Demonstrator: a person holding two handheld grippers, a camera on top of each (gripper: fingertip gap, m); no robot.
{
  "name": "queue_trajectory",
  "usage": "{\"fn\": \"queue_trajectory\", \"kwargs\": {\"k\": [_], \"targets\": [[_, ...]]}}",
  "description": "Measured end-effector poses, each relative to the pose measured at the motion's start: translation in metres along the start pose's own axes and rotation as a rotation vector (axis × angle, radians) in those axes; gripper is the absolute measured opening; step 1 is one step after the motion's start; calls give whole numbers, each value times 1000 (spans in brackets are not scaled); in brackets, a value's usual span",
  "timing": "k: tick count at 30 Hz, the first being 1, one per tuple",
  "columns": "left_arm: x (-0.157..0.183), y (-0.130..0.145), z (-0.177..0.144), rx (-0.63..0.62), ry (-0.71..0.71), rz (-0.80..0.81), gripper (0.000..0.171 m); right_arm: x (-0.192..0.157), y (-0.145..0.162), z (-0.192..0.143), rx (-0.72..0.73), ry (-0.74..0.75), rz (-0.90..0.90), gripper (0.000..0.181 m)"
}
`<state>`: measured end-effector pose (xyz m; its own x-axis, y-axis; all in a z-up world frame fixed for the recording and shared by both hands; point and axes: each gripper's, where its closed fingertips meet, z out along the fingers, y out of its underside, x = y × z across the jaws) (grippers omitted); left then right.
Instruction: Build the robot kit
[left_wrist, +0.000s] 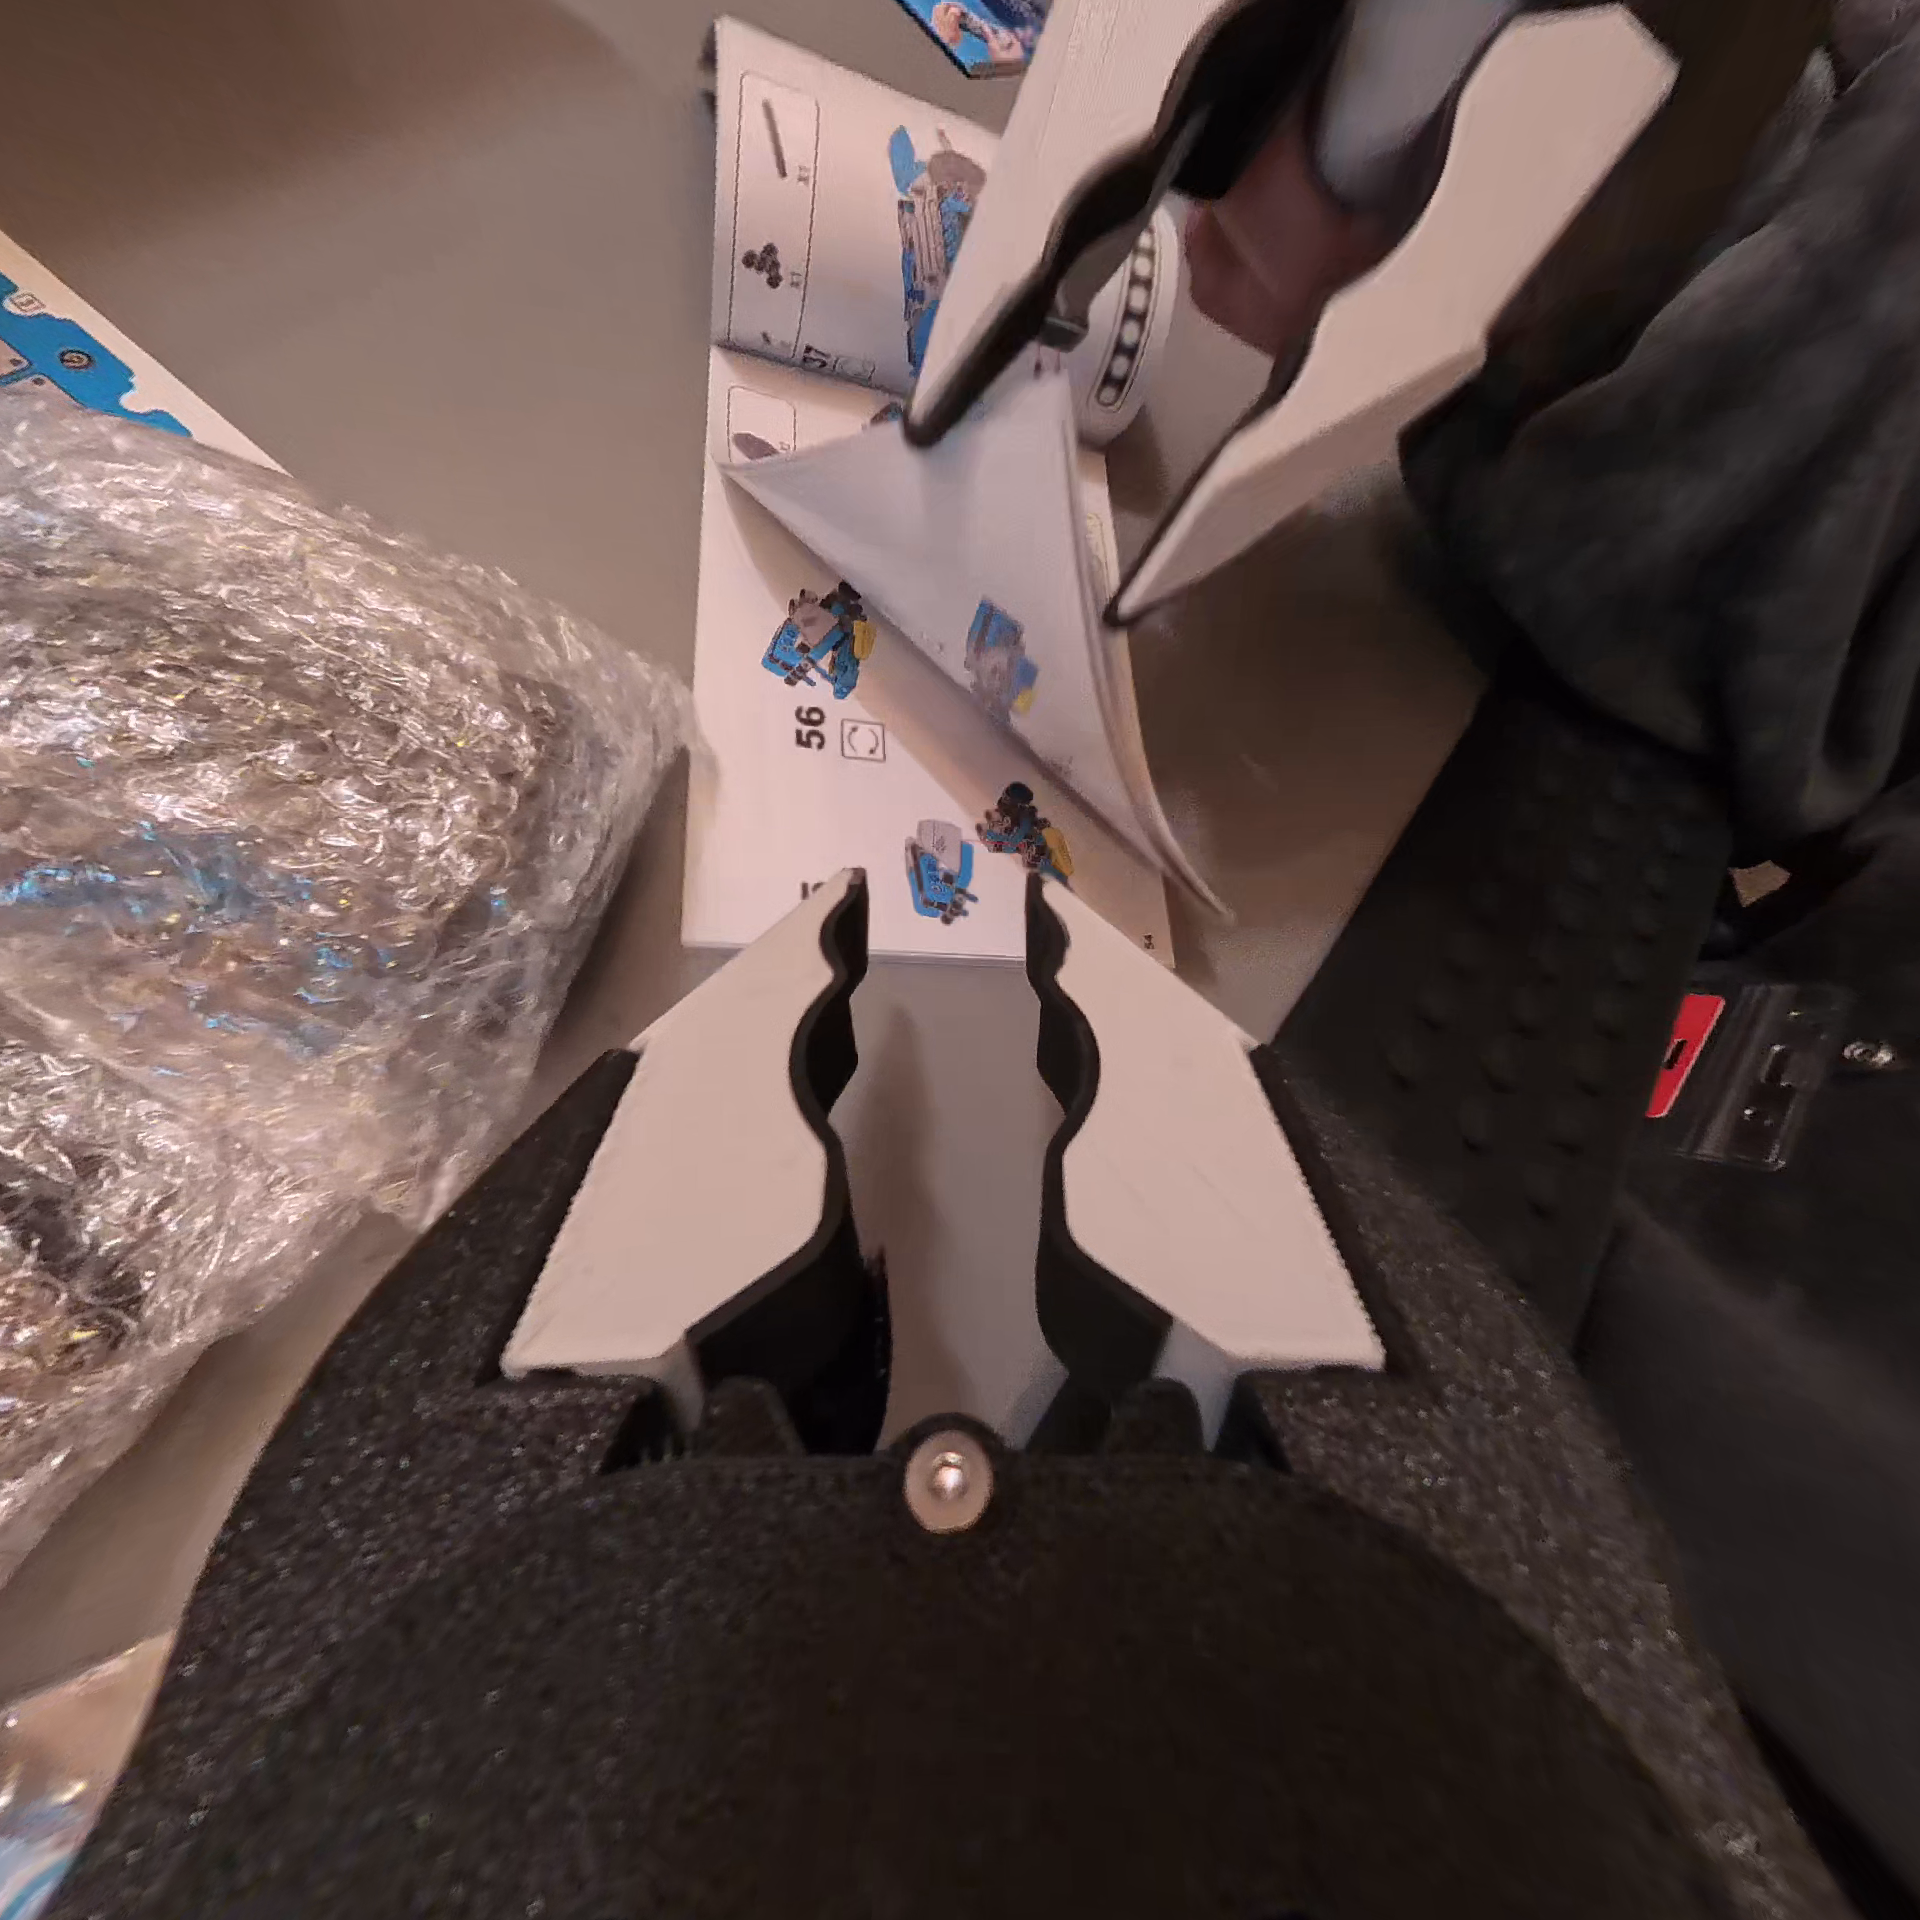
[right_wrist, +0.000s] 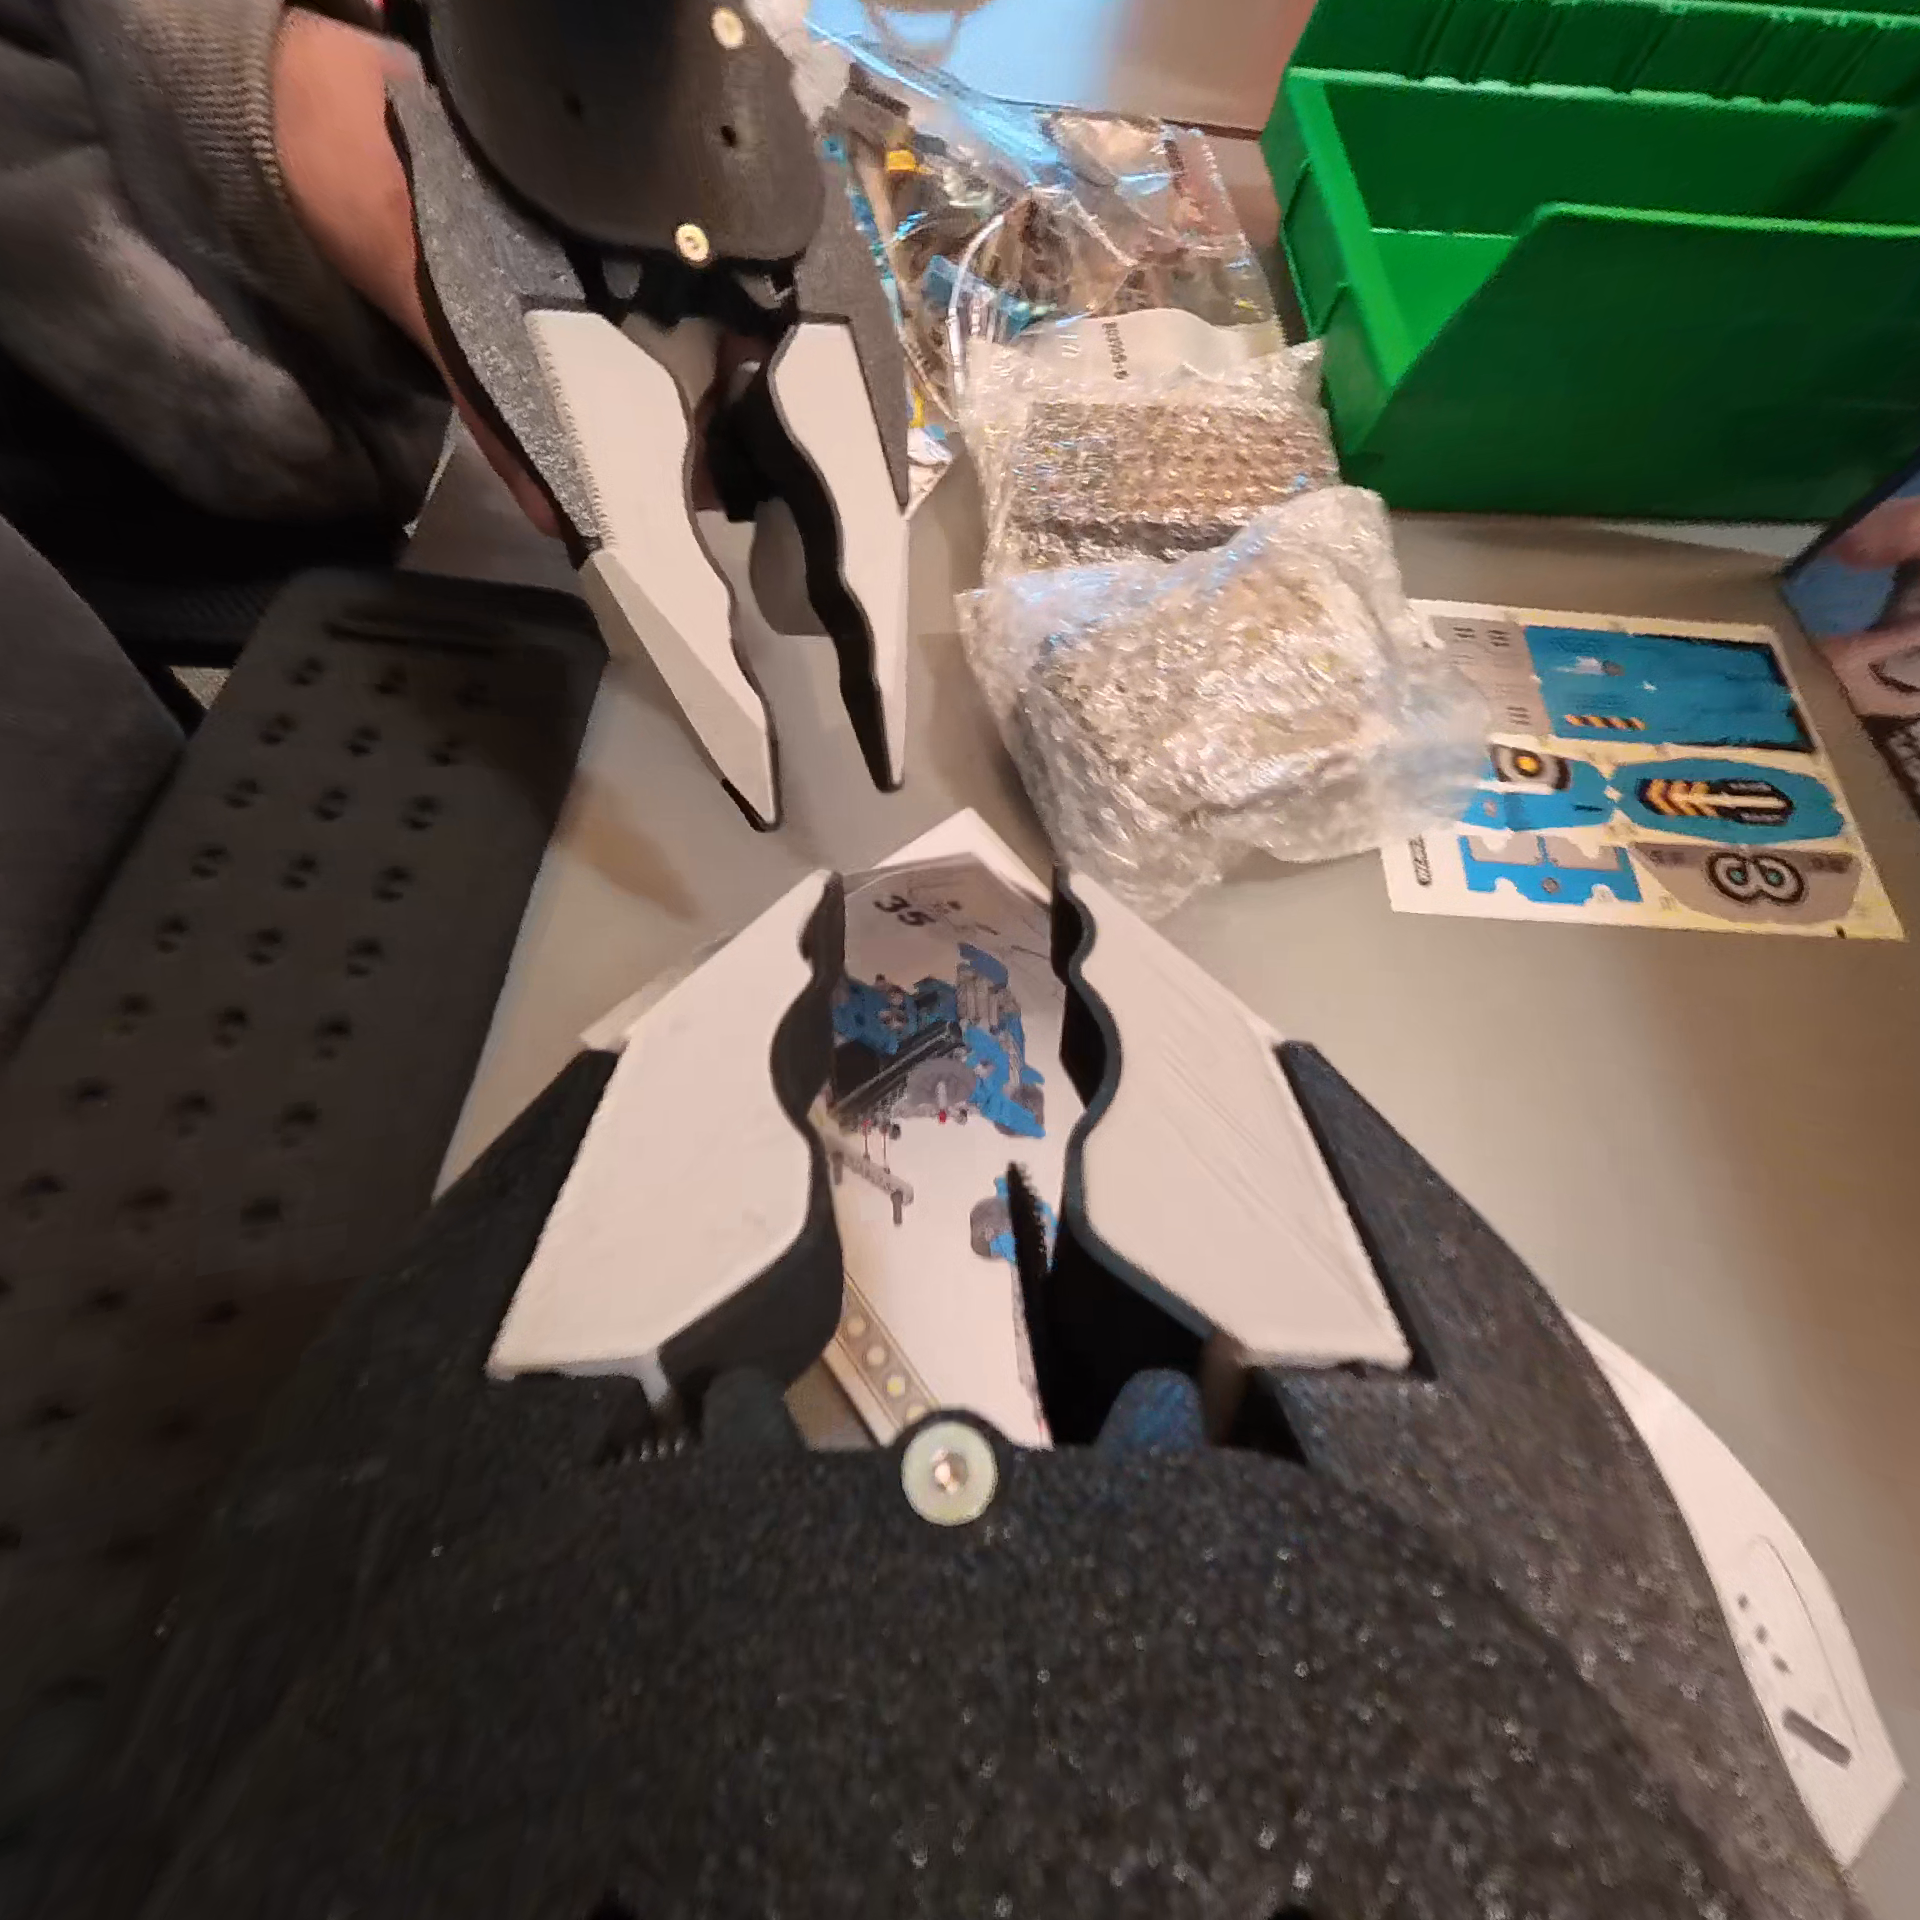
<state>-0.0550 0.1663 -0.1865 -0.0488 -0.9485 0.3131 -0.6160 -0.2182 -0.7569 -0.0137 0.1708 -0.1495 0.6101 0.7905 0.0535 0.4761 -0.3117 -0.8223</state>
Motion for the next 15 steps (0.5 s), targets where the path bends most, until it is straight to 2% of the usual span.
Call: {"fn": "queue_trajectory", "kwargs": {"k": [6,8,9,12,15], "targets": [[6,-7,22,-29,24,12,29,25,2,-44,148,-23,166,34],[14,-15,38,-36,40,40,29,35,5,-54,186,-11,208,18],[17,-22,46,-28,32,64,29,40,7,-58,201,3,226,19],[21,-44,63,1,-4,116,29,34,14,-67,206,-54,326,44],[24,-64,70,43,-27,138,30,3,21,-75,174,-176,426,80]]}}
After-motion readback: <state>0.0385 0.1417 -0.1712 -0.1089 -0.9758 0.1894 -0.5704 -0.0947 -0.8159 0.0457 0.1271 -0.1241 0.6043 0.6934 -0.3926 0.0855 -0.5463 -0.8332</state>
